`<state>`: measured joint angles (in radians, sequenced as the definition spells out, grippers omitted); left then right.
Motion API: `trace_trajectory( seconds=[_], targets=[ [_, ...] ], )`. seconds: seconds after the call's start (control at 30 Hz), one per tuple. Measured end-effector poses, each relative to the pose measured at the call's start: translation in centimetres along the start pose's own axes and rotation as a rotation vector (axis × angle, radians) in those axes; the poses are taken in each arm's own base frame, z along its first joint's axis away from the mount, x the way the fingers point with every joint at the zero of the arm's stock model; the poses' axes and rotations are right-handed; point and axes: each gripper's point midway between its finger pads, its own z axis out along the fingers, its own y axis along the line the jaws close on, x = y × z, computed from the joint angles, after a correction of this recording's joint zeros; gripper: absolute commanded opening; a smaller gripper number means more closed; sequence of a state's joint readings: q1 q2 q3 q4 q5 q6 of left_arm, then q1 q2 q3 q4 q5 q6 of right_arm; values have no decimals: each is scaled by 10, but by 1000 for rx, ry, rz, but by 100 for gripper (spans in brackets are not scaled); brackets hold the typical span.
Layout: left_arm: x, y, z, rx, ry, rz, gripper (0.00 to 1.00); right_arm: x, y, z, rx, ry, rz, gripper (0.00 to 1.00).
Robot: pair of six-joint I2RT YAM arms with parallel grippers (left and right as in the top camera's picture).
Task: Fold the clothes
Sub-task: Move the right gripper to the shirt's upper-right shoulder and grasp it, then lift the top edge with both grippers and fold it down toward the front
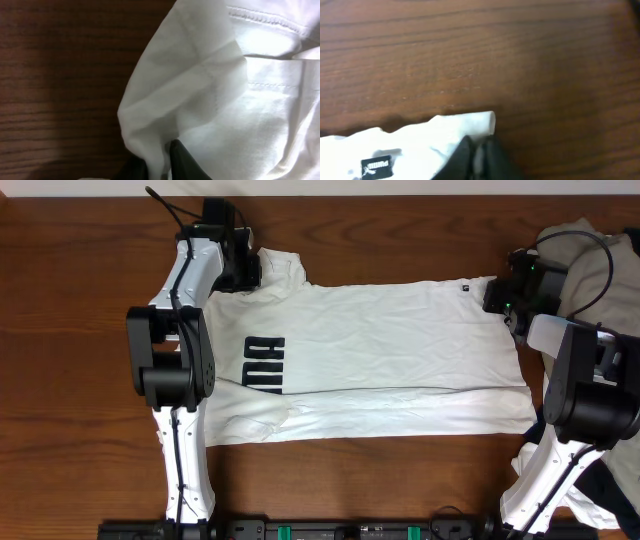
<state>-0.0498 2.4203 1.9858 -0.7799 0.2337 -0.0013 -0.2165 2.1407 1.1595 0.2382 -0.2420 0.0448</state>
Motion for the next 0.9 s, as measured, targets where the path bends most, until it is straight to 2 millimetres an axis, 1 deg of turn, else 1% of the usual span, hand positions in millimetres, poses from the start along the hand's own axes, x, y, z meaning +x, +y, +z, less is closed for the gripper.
trace_trajectory(
  seconds=[0.1, 0.2, 0.33, 0.43, 0.53, 0.67, 0.8, 0.9],
  targets=[
    [0, 0, 0, 0, 0, 0, 15, -1, -2, 0, 12, -3, 16, 2],
    [0, 0, 0, -1, 2, -3, 10, -1, -5, 0, 30, -5, 36, 1],
    [4, 1, -2, -2, 17, -7, 10, -1, -7, 0, 38, -4, 77, 1],
    [7, 2, -7, -4, 27, -13, 10, -1, -10, -2, 46, -3, 107, 1],
    [6, 4, -17, 0, 23, -30, 10, 0, -13, -6, 63, 10, 122, 1],
    [5, 0, -34, 49, 17, -58, 6, -1, -11, -17, 74, 38, 138, 1],
    [9, -3, -50, 88, 28, -78, 6, -13, -8, -38, 94, 42, 144, 1],
    [13, -4, -60, 98, 44, -101, 6, -26, -6, -57, 106, 32, 144, 3]
  ],
)
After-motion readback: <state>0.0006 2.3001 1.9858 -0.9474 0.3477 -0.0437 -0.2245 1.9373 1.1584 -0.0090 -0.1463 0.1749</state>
